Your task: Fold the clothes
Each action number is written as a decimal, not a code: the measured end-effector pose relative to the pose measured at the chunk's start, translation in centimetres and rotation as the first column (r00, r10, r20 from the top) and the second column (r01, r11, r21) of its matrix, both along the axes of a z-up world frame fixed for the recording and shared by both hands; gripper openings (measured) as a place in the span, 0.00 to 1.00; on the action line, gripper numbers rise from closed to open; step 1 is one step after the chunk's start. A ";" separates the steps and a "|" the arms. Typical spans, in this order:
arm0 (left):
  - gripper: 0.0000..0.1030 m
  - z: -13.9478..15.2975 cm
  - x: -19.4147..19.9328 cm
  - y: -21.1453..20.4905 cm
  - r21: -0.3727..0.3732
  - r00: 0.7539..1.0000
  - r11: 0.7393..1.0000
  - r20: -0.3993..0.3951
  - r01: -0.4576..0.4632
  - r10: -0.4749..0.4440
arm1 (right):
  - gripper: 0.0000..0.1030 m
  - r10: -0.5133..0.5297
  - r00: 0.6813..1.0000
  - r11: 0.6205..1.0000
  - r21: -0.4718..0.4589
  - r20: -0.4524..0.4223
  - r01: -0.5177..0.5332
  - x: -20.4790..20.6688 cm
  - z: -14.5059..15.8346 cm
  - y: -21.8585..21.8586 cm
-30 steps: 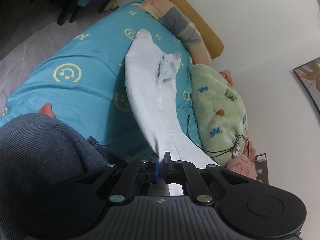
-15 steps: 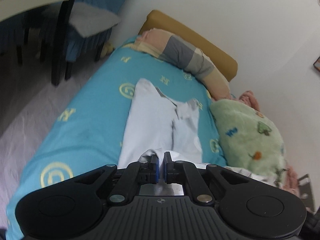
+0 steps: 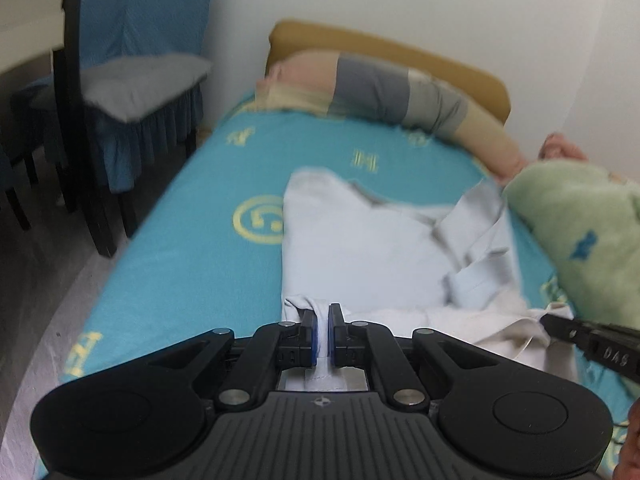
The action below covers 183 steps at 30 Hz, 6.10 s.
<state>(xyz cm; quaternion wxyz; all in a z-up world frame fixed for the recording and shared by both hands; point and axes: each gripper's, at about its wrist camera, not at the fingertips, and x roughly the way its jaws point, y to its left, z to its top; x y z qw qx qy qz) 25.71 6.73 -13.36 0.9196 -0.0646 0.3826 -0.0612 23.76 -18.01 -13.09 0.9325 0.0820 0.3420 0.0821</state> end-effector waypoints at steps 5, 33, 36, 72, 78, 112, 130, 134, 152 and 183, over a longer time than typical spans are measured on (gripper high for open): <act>0.23 -0.4 -0.1 -0.3 0.009 0.999 1.000 -0.018 0.027 -0.027 | 0.12 -0.017 0.999 0.998 0.054 -0.049 0.020 0.6 -1.3 -0.7; 0.95 18.4 -25.7 -5.5 0.149 0.923 0.986 0.363 0.076 -0.126 | 0.78 -0.003 0.959 0.999 0.036 0.283 -0.007 -22.1 17.1 -1.3; 0.96 17.5 -26.9 -5.5 0.116 0.919 0.991 0.380 0.067 -0.107 | 0.78 0.002 0.958 0.998 0.053 0.287 -0.018 -23.0 15.8 -0.8; 0.95 3.6 -18.0 -1.4 -0.309 0.941 0.946 -0.338 -0.097 -0.014 | 0.79 -0.072 0.955 0.744 0.622 -0.287 0.243 -20.3 -0.5 -6.5; 0.95 1.4 -17.4 -0.9 -0.434 0.906 0.883 -0.423 -0.177 -0.026 | 0.69 -0.083 0.870 0.537 0.713 -0.485 0.450 -19.5 -5.9 -7.3; 0.05 12.0 -15.4 0.6 -0.535 0.982 0.823 -0.100 -0.190 0.161 | 0.09 -0.214 0.973 0.680 0.702 -0.087 0.212 -17.1 6.6 -8.7; 0.05 15.1 -29.6 1.5 -0.542 0.985 0.837 -0.171 -0.083 -0.013 | 0.09 -0.189 0.982 0.767 0.624 -0.001 0.148 -33.1 12.5 -9.2; 0.08 14.7 -24.5 0.4 -0.535 0.980 0.837 -0.201 -0.113 0.004 | 0.09 -0.238 0.971 0.763 0.614 -0.019 0.199 -28.8 12.1 -9.3; 0.09 0.5 -5.1 -4.3 -0.338 0.962 0.930 -0.268 -0.146 0.054 | 0.11 -0.274 0.950 0.879 0.363 -0.148 0.310 -7.5 -0.9 -9.2; 0.75 -4.1 -17.6 0.7 -0.613 0.771 0.584 -0.636 -0.533 0.036 | 0.76 -0.148 0.882 0.651 0.628 -0.446 0.427 -21.4 -3.4 -7.1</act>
